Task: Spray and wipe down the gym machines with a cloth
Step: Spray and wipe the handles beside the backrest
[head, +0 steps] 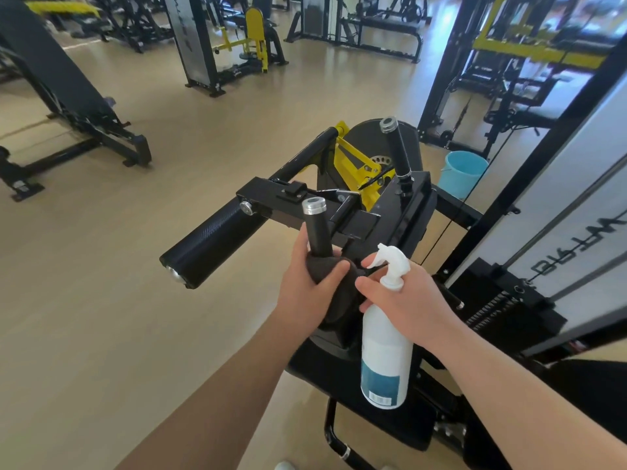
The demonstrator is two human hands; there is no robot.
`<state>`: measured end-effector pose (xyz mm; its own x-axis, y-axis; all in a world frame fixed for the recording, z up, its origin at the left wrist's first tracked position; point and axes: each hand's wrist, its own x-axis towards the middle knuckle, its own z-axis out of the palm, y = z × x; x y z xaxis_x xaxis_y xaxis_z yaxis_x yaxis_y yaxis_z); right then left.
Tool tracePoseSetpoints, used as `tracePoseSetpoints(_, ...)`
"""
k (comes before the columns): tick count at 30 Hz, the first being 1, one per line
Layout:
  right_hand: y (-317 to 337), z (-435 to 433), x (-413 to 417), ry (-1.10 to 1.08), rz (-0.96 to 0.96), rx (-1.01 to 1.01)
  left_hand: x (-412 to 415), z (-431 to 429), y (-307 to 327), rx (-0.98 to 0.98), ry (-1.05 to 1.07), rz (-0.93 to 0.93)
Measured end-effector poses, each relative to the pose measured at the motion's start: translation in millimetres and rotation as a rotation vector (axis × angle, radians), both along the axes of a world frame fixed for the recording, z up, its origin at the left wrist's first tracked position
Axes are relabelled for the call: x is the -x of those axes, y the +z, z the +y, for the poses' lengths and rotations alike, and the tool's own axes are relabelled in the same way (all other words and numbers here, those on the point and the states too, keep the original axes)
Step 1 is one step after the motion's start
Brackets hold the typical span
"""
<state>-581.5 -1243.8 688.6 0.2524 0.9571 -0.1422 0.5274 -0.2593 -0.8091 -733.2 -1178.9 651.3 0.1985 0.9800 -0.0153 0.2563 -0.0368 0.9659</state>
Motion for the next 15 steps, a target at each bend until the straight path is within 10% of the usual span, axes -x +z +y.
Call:
tracePoseSetpoints(7,4,-2,-6,-0.046,-0.03,-0.04,22,-29,26,-0.237,0.229,-0.122)
tracePoseSetpoints(15,17,-4,-9,-0.12,-0.005,-0.135,-6,-23,47,-0.302,-0.095,-0.154)
